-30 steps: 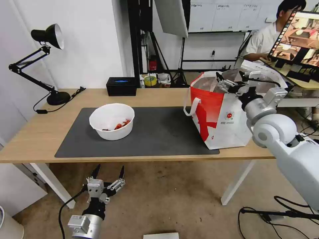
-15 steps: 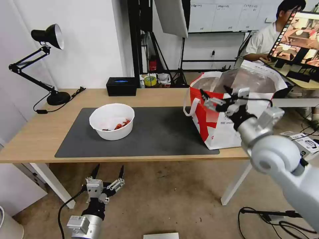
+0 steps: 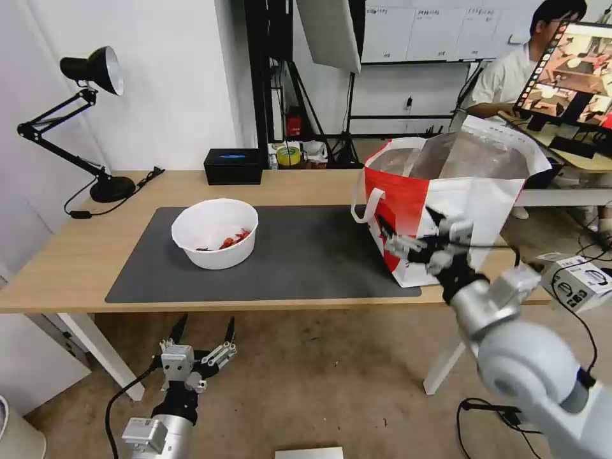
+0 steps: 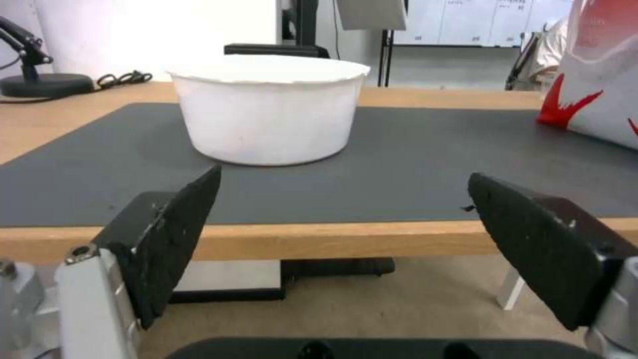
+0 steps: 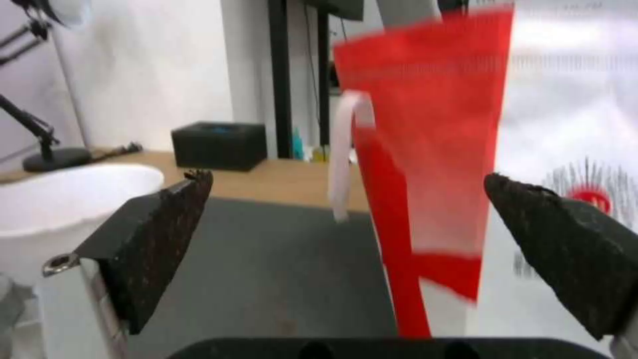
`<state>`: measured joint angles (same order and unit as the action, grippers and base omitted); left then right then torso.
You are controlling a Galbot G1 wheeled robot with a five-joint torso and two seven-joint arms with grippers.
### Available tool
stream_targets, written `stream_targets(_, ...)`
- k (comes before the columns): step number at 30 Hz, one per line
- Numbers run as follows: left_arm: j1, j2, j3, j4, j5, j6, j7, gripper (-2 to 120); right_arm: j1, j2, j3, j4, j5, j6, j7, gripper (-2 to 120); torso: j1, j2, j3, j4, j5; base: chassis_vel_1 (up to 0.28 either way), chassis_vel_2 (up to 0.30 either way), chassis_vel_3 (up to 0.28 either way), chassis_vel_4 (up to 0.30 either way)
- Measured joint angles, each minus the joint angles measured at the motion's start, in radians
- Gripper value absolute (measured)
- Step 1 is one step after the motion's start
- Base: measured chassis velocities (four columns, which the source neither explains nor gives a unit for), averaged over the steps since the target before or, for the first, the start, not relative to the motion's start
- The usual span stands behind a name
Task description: Pick up the trash from the table and place it into the takeout bag.
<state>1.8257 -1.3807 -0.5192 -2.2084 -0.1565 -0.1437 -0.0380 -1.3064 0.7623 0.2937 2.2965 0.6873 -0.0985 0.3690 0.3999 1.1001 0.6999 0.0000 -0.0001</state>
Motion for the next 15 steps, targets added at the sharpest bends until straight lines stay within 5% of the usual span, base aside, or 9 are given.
stream_targets(15,0.002,-0.001,0.001,0.004,0.001,-0.004,0.000,100,-0.132,0.109,-0.080,-0.098,-0.216,0.146,0.013,100,0.000,0.000,0.000,0.0000,0.0001,0.000,0.000,0.000,0.000)
